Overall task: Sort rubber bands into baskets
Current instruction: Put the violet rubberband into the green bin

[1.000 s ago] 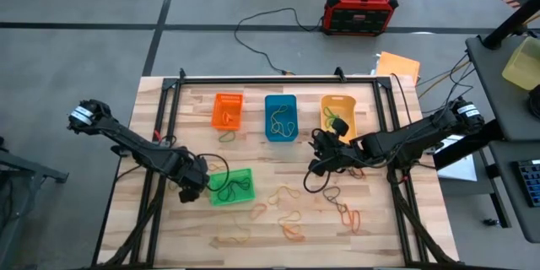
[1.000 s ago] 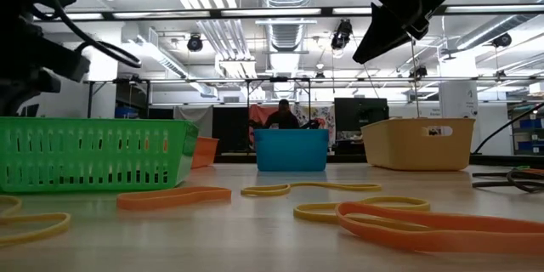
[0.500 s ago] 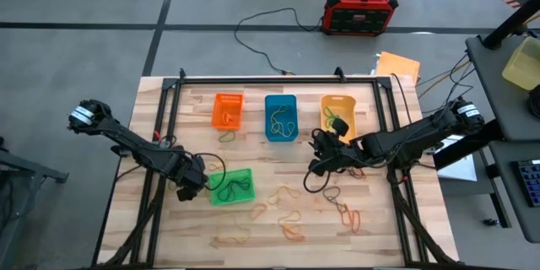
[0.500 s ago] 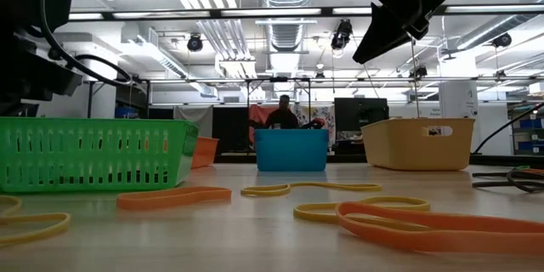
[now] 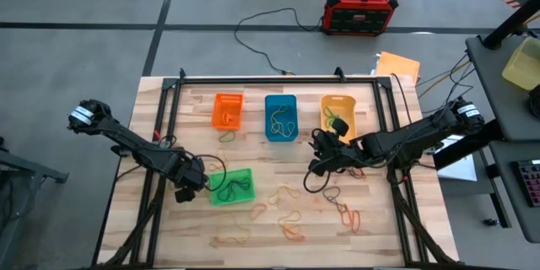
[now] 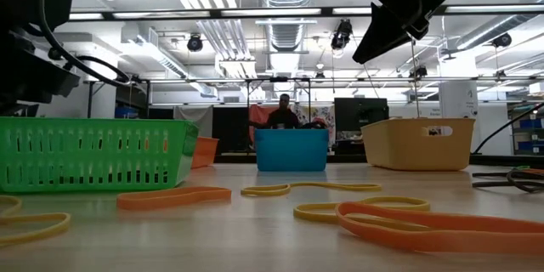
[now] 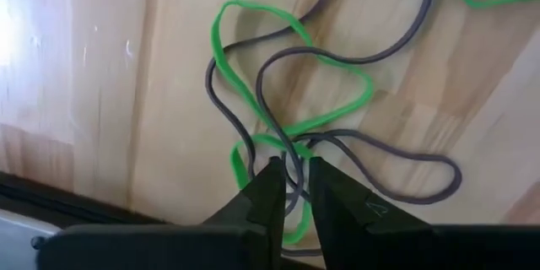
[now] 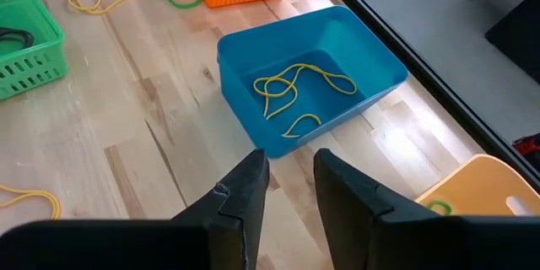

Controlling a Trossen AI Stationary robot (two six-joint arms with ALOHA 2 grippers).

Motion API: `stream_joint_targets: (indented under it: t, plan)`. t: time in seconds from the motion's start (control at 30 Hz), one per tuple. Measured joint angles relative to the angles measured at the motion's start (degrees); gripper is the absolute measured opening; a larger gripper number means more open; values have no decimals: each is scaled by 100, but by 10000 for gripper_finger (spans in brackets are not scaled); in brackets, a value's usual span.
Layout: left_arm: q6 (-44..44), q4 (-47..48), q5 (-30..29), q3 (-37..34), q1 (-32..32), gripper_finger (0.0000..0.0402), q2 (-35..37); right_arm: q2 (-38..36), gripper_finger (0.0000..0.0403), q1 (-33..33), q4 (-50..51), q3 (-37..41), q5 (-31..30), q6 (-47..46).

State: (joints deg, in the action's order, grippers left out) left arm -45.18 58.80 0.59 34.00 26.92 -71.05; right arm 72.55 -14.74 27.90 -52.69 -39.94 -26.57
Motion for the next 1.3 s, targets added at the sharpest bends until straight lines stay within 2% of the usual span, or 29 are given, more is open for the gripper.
stream_joint_targets:
  t: [0.33, 0.47, 0.57, 0.73, 1.17, 1.3]
  plan:
    - [-128, -384, -1, -329, 0, 97, 0, 0, 86, 0, -10, 3, 0, 0]
    - [-187, -391, 1, -408, 0, 105, -7, 0, 88, 0, -7, 9, 0, 0]
    - [-155, -394, 1, -399, 2, 89, -7, 0, 92, 0, -7, 11, 0, 0]
    - [17, -393, 2, -190, 2, 11, -7, 0, 97, 0, -10, 13, 0, 0]
    - [293, 131, -150, 529, 9, 0, 20, 0, 87, 0, -34, 58, 2, 0]
    - [-122, 138, -351, 455, -13, 6, 11, 0, 93, 0, -38, 108, 2, -56]
